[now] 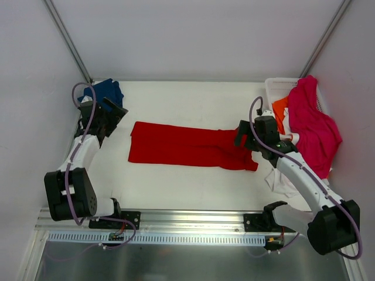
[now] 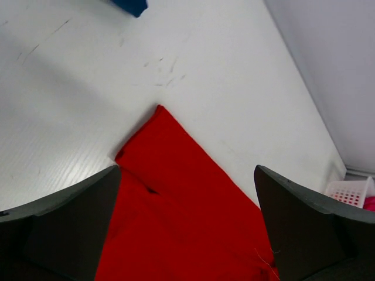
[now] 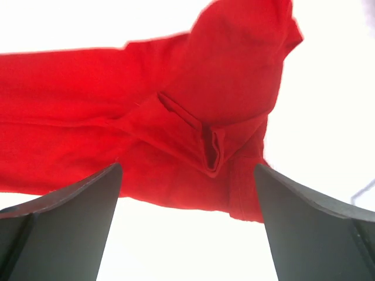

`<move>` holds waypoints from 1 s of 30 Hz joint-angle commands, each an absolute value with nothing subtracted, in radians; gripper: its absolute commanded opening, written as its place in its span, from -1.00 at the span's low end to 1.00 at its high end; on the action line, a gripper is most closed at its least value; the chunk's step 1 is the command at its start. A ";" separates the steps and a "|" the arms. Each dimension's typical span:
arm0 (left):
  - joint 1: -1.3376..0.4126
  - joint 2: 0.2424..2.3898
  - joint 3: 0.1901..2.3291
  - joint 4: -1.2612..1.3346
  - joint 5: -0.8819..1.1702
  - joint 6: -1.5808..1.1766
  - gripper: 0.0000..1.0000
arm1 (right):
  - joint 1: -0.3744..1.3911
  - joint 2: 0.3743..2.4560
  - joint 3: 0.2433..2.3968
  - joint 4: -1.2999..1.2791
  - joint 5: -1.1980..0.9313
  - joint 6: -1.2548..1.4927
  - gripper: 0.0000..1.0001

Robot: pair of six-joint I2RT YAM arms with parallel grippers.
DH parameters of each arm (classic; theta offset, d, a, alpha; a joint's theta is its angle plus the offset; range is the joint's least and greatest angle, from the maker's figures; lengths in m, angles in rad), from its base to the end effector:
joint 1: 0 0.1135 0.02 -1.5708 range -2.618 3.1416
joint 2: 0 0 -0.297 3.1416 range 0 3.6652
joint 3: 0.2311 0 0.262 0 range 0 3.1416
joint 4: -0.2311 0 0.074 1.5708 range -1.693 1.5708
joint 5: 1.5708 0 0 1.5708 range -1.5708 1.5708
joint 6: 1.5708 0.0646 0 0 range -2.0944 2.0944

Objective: Fold and stack the t-shirts
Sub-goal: Fold the tshirt

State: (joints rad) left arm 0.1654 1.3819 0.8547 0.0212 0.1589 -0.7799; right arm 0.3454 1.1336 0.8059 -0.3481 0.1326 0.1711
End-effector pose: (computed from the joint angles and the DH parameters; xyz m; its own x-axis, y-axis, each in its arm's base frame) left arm 0.3325 0.0451 0.2620 -0.3216 -0.7576 -0.5680 -0.3547 0.6525 -0.6696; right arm 0.2501 0.0809 0.2710 -0.6206 -0.0439 -0.7829 -0.1348 0.9895 0.0514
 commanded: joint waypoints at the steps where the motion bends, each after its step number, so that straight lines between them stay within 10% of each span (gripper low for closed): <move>1: 0.169 1.286 0.853 0.026 0.196 -0.767 0.98 | 0.365 1.066 0.867 -0.457 0.205 0.181 0.99; 8: 0.000 1.393 1.001 0.026 0.359 -0.674 0.84 | 0.403 0.974 0.790 -0.428 0.242 0.255 0.97; 10: -0.142 1.511 1.107 0.026 0.448 -0.622 0.71 | 0.411 0.928 0.738 -0.390 0.236 0.256 0.51; 11: -0.216 1.557 1.147 0.026 0.489 -0.612 0.64 | 0.411 0.916 0.727 -0.393 0.238 0.259 -0.21; 13: -0.290 1.690 1.267 0.025 0.598 -0.588 0.47 | 0.414 0.875 0.706 -0.413 0.248 0.265 -0.96; 20: -0.538 2.017 1.584 0.005 0.793 -0.586 -0.63 | 0.420 0.669 0.675 -0.553 0.343 0.275 -0.99; 30: -0.779 2.316 1.824 -0.021 0.802 -0.586 -1.00 | 0.420 0.508 0.675 -0.658 0.407 0.265 -0.99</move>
State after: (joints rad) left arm -0.7334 2.2688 1.7531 -0.0139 0.7635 -0.6083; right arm 0.4168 0.5037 0.6720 -0.6037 0.3782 0.2592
